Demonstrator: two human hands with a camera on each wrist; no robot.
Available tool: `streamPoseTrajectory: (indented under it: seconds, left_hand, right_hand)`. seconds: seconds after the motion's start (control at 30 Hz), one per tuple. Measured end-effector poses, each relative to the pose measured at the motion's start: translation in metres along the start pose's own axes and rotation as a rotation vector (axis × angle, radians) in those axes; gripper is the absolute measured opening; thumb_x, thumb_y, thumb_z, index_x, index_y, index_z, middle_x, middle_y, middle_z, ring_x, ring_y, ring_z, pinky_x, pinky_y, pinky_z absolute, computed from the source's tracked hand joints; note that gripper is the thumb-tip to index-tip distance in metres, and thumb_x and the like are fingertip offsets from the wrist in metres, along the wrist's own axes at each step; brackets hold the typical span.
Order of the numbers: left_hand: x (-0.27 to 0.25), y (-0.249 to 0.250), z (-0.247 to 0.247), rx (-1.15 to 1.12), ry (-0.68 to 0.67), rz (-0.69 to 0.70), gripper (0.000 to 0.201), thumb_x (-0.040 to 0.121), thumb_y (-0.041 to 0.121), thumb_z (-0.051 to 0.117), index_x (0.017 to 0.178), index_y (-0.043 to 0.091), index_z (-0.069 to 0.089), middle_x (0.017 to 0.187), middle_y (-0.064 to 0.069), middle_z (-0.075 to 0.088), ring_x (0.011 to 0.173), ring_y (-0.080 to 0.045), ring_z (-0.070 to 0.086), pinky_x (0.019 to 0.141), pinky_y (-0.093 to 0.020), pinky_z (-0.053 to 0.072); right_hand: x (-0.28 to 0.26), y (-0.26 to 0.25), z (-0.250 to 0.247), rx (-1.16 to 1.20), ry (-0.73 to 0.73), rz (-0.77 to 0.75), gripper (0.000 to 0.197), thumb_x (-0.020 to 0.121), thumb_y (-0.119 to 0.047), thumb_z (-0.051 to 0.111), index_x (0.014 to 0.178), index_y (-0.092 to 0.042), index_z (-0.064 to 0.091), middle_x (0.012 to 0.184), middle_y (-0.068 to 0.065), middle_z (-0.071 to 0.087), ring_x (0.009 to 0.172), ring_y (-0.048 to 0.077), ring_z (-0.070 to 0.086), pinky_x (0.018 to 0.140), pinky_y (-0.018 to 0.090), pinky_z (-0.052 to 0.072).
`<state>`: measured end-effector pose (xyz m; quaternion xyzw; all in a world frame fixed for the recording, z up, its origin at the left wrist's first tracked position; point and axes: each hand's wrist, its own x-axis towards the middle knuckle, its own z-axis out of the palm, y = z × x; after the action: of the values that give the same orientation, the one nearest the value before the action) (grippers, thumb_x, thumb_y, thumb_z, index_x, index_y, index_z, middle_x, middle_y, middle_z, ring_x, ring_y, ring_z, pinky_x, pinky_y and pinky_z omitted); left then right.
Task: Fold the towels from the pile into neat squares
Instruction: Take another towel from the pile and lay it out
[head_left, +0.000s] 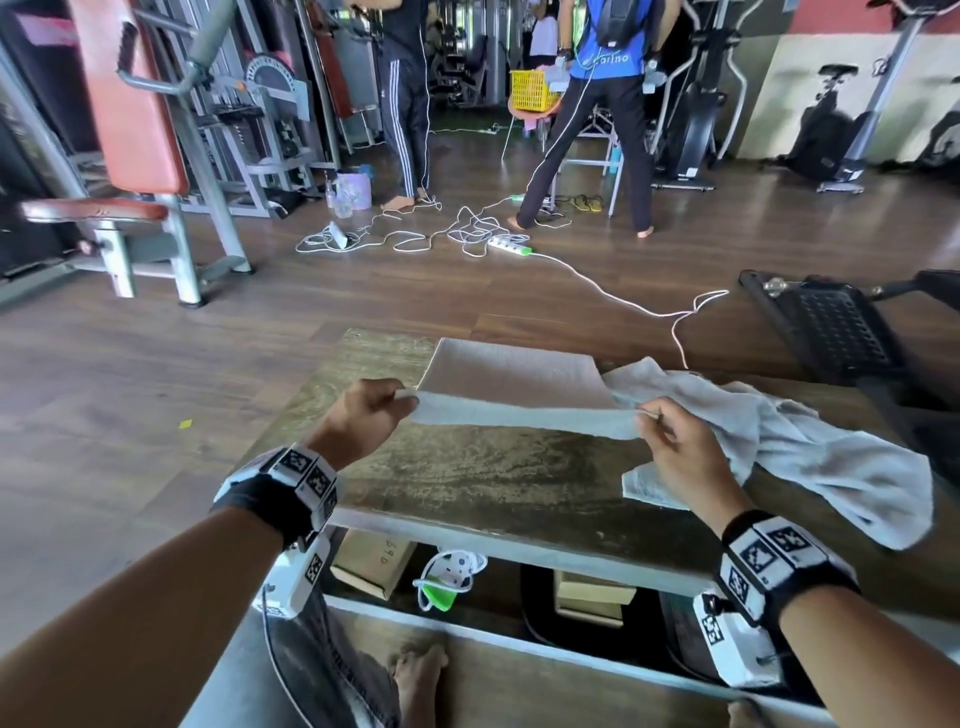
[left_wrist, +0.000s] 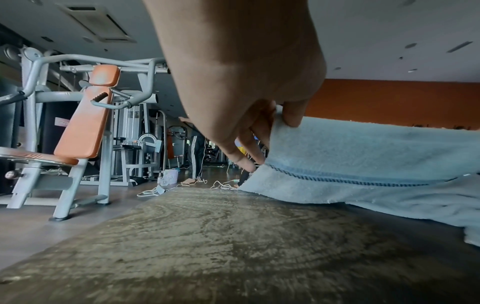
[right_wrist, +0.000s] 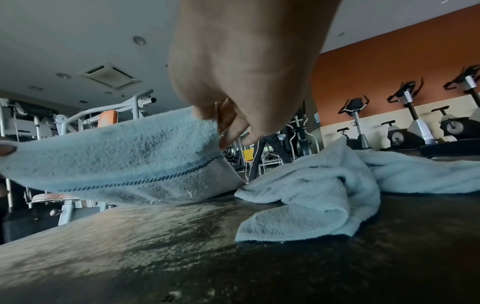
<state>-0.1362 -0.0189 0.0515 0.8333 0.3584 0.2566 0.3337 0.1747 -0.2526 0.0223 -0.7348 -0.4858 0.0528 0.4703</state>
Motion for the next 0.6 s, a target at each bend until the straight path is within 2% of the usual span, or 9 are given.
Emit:
streamPoseTrajectory:
  seconds: [0.07, 0.17, 0.23, 0.3, 0.37, 0.4, 0.43, 0.5, 0.6]
  left_hand:
    - [-0.015, 0.012, -0.004, 0.023, -0.011, 0.000, 0.031, 0.095, 0.018, 0.061, 0.069, 0.003, 0.055, 0.053, 0.003, 0.043, 0.045, -0.008, 0.037, 0.048, -0.025, 0.030]
    - [-0.041, 0.033, -0.010, 0.101, -0.020, -0.033, 0.029, 0.097, 0.019, 0.058, 0.073, 0.004, 0.059, 0.053, 0.003, 0.044, 0.048, -0.013, 0.039, 0.044, -0.017, 0.031]
    - [-0.058, 0.045, -0.014, 0.187, -0.034, -0.039, 0.029, 0.099, 0.019, 0.056, 0.080, -0.002, 0.063, 0.056, -0.001, 0.047, 0.048, -0.010, 0.039, 0.043, -0.012, 0.034]
    - [-0.069, 0.047, -0.018, 0.204, -0.072, -0.065, 0.031, 0.099, 0.022, 0.055, 0.090, -0.005, 0.066, 0.067, -0.009, 0.059, 0.052, -0.007, 0.045, 0.047, -0.006, 0.037]
    - [-0.079, 0.047, -0.021, 0.172, -0.127, -0.120, 0.026, 0.099, 0.024, 0.057, 0.096, 0.003, 0.070, 0.079, -0.008, 0.068, 0.056, -0.003, 0.057, 0.051, -0.003, 0.041]
    - [-0.084, 0.047, -0.021, 0.121, -0.170, -0.164, 0.022, 0.098, 0.025, 0.058, 0.100, 0.007, 0.071, 0.086, -0.009, 0.071, 0.061, -0.004, 0.063, 0.058, -0.007, 0.048]
    - [-0.088, 0.045, -0.021, 0.072, -0.215, -0.208, 0.021, 0.098, 0.025, 0.059, 0.105, 0.010, 0.071, 0.095, -0.010, 0.073, 0.068, -0.009, 0.067, 0.066, -0.018, 0.055]
    - [-0.096, 0.044, -0.023, 0.058, -0.283, -0.244, 0.024, 0.097, 0.025, 0.059, 0.111, 0.011, 0.071, 0.110, -0.007, 0.071, 0.076, -0.015, 0.067, 0.072, -0.029, 0.055]
    - [-0.104, 0.045, -0.026, 0.157, -0.427, -0.263, 0.028, 0.098, 0.032, 0.057, 0.113, 0.013, 0.072, 0.111, 0.001, 0.067, 0.088, -0.016, 0.066, 0.085, -0.034, 0.054]
  right_hand:
    - [-0.007, -0.009, -0.008, 0.010, -0.007, -0.018, 0.017, 0.101, -0.012, 0.055, 0.085, -0.013, 0.057, 0.075, 0.014, 0.058, 0.068, 0.015, 0.052, 0.067, 0.032, 0.042]
    - [-0.019, -0.024, -0.018, -0.025, -0.014, -0.059, 0.010, 0.100, -0.011, 0.057, 0.090, -0.012, 0.060, 0.075, 0.000, 0.059, 0.068, -0.001, 0.055, 0.063, 0.011, 0.039]
    - [-0.026, -0.030, -0.021, -0.044, -0.019, -0.073, 0.007, 0.099, -0.010, 0.058, 0.093, -0.011, 0.062, 0.079, -0.003, 0.061, 0.071, -0.007, 0.057, 0.064, 0.006, 0.040]
    - [-0.033, -0.034, -0.025, -0.043, -0.038, -0.067, 0.006, 0.099, -0.010, 0.059, 0.095, -0.011, 0.063, 0.084, 0.001, 0.065, 0.075, -0.003, 0.059, 0.066, 0.006, 0.040]
    - [-0.041, -0.037, -0.028, -0.042, -0.079, -0.044, 0.006, 0.099, -0.012, 0.059, 0.096, -0.012, 0.064, 0.091, 0.004, 0.068, 0.083, 0.010, 0.062, 0.074, 0.015, 0.044]
    - [-0.045, -0.037, -0.031, -0.044, -0.113, -0.019, 0.007, 0.099, -0.014, 0.059, 0.096, -0.013, 0.065, 0.094, 0.005, 0.069, 0.087, 0.016, 0.064, 0.078, 0.023, 0.047]
    - [-0.048, -0.037, -0.033, -0.043, -0.157, 0.015, 0.009, 0.099, -0.015, 0.059, 0.096, -0.014, 0.067, 0.095, 0.005, 0.070, 0.090, 0.020, 0.064, 0.081, 0.030, 0.049]
    - [-0.055, -0.037, -0.039, -0.041, -0.266, 0.079, 0.014, 0.099, -0.020, 0.060, 0.090, -0.020, 0.070, 0.093, 0.000, 0.072, 0.093, 0.021, 0.065, 0.085, 0.038, 0.049]
    - [-0.064, -0.047, -0.044, 0.032, -0.443, 0.153, 0.017, 0.099, -0.024, 0.062, 0.085, -0.022, 0.073, 0.082, -0.010, 0.069, 0.083, 0.011, 0.060, 0.082, 0.033, 0.043]
